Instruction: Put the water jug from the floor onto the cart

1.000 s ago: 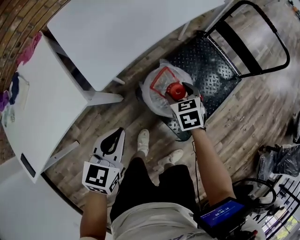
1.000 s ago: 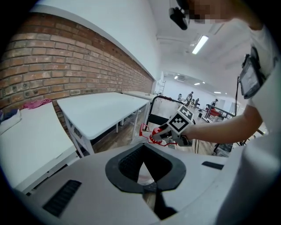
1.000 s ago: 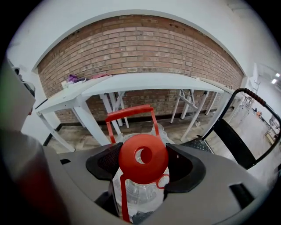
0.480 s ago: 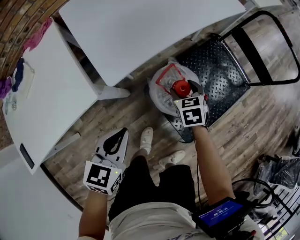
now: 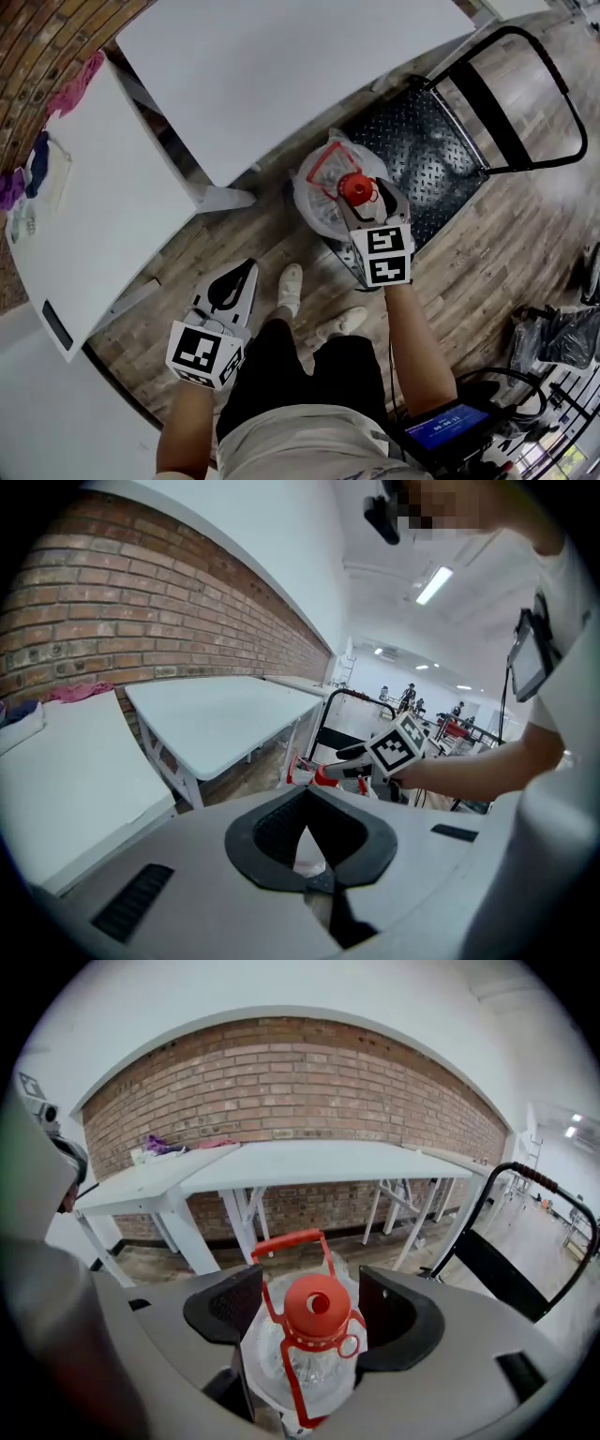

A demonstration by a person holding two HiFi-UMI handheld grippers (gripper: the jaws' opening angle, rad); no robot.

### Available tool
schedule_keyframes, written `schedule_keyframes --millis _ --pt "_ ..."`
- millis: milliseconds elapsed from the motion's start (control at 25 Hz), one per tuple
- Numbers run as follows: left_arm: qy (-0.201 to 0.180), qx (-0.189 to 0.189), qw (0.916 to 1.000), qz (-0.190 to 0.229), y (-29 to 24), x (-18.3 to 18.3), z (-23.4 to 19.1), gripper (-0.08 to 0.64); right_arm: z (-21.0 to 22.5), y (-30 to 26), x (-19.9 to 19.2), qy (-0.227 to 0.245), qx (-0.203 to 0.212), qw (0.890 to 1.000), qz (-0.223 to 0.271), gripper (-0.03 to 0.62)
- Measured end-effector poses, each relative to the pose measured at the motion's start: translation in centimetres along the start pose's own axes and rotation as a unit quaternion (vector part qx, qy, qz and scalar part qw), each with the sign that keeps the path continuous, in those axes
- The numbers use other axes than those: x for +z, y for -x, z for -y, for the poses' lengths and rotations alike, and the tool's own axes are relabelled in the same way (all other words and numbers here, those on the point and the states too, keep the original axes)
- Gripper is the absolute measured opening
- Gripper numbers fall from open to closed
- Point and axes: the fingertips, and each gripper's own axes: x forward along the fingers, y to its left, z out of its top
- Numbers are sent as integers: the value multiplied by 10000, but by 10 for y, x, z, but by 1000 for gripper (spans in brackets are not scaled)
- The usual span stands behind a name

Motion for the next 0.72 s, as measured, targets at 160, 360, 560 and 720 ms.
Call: schedule_keyframes --millis 160,360,560,720 --pt "-26 -273 9995 147 -3 21 11 0 -10 55 34 -48 -80 9985 533 304" --pt "-231 -687 9968 352 0 53 28 0 -18 132 72 -88 -399 9924 1158 304" --pt "-408 -1132 9911 566 11 86 46 0 -28 201 94 -151 -692 9853 1553 296" --pt "-695 -1465 9838 770 20 112 72 0 -21 257 92 -330 -1246 9750 1813 236"
